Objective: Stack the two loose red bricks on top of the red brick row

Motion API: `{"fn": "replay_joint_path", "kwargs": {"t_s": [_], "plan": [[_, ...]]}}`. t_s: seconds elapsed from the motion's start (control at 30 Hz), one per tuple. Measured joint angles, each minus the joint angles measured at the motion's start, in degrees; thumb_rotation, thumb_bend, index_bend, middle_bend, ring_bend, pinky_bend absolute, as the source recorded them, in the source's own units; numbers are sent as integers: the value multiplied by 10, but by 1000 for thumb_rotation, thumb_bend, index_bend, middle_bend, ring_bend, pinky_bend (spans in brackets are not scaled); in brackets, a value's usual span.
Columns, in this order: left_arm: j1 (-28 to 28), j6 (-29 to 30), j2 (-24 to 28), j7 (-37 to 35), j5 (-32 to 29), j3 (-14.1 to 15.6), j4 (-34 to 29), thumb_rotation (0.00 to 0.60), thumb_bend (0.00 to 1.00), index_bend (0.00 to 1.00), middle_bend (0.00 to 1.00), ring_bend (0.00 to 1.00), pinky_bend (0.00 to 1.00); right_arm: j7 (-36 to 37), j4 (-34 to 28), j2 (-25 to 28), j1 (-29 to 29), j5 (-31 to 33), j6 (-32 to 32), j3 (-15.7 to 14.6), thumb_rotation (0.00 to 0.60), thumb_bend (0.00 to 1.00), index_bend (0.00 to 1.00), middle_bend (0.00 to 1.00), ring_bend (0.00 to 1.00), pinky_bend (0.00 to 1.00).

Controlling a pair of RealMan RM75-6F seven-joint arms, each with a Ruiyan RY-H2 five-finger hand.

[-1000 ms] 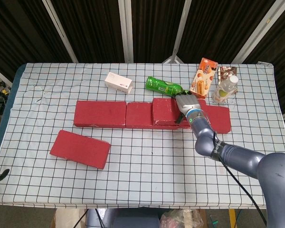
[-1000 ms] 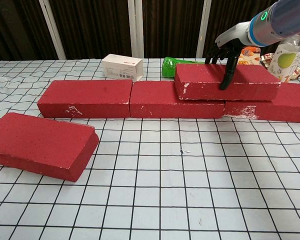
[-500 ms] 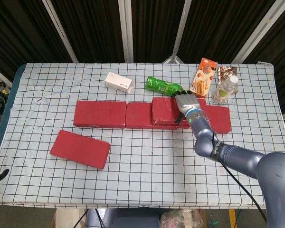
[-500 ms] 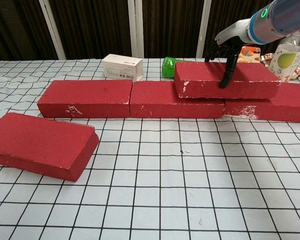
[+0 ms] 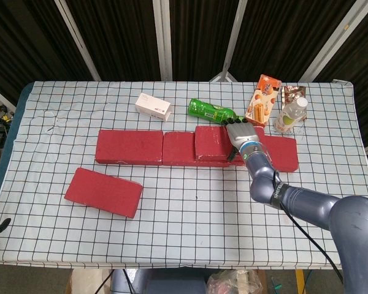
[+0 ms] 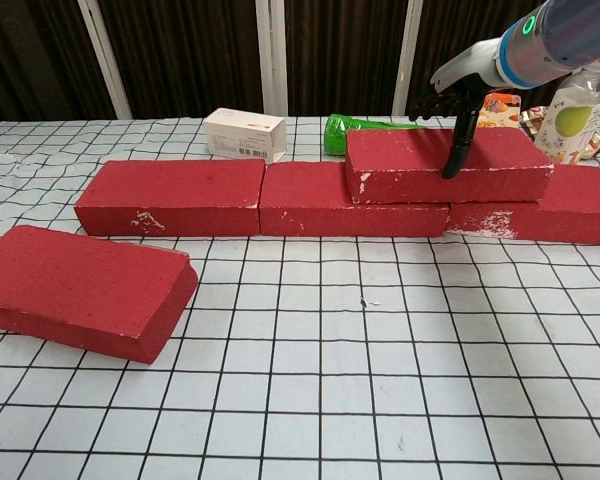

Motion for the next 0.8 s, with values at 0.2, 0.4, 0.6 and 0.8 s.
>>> {"fn": "replay_joint_path", "kwargs": {"t_s": [0.2, 0.4, 0.6, 0.8], "plan": [[0, 1, 1, -4, 0, 0, 0, 600, 0, 33, 0, 0, 93, 6, -15, 16, 3, -2, 5, 5, 600, 154, 82, 0, 0, 0], [1, 2, 5, -19, 8, 1, 4, 600, 0, 33, 0, 0, 93, 23, -74, 71, 0, -18, 37, 19, 600, 153, 78, 0, 0, 0], [0, 2, 9, -32, 14, 2, 8, 600, 0, 32, 0, 0, 93, 62, -128, 108, -36, -84, 117, 39, 600, 154, 73, 0, 0, 0], [-1, 3, 11, -49, 27, 4, 14, 600, 0, 32, 0, 0, 93, 122, -214, 172, -124, -208, 202, 47, 600, 153, 73, 0, 0, 0]]}}
